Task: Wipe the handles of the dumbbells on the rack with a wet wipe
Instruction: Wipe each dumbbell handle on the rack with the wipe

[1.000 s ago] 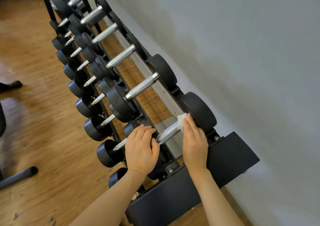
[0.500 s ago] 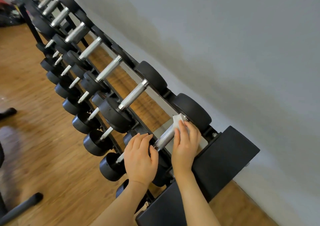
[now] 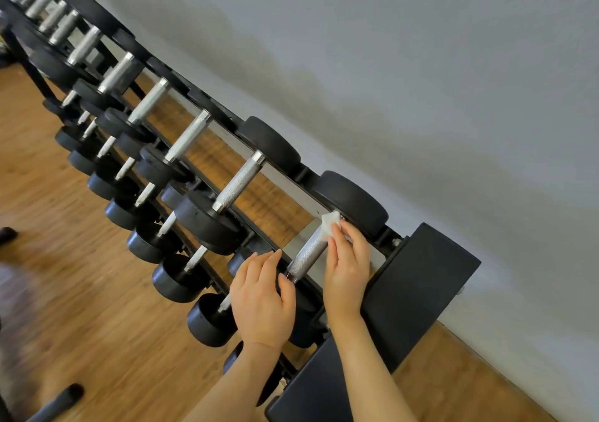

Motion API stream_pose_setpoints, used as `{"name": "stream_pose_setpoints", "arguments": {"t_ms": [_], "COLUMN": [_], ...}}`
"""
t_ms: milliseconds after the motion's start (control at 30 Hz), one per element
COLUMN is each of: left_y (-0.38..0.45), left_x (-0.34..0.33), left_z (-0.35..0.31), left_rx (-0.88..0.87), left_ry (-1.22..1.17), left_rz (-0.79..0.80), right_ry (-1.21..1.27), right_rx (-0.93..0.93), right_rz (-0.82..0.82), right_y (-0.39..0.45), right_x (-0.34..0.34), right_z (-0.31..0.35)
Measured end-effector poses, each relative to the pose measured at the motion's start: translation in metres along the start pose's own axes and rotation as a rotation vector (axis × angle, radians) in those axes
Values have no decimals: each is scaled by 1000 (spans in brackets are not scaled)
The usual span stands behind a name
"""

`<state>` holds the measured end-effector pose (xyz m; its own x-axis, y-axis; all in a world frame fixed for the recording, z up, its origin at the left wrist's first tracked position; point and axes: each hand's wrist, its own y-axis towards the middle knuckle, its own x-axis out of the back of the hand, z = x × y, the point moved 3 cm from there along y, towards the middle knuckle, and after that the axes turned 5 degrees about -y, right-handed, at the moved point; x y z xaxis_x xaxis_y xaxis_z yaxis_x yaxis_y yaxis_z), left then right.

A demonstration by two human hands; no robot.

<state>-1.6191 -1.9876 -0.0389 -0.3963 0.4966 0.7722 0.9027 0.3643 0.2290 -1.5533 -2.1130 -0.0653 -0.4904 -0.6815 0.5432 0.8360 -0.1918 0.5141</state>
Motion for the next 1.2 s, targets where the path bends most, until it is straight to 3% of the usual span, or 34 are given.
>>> {"name": "stream_pose_setpoints", "arguments": {"t_ms": [533, 800, 1200], "left_y": [1, -16, -26], "left_x": [0, 1, 2], "left_z": [1, 9, 16], "left_rx": [3, 66, 22], "left_ry": [-11, -10, 62], "left_rz": [8, 91, 111], "right_ry": [30, 146, 232], "right_rx": [13, -82, -269], "right_rz": [1, 7, -64], "right_y": [9, -9, -12], "right_x": [6, 7, 0], "right_z": [-10, -1, 5]}}
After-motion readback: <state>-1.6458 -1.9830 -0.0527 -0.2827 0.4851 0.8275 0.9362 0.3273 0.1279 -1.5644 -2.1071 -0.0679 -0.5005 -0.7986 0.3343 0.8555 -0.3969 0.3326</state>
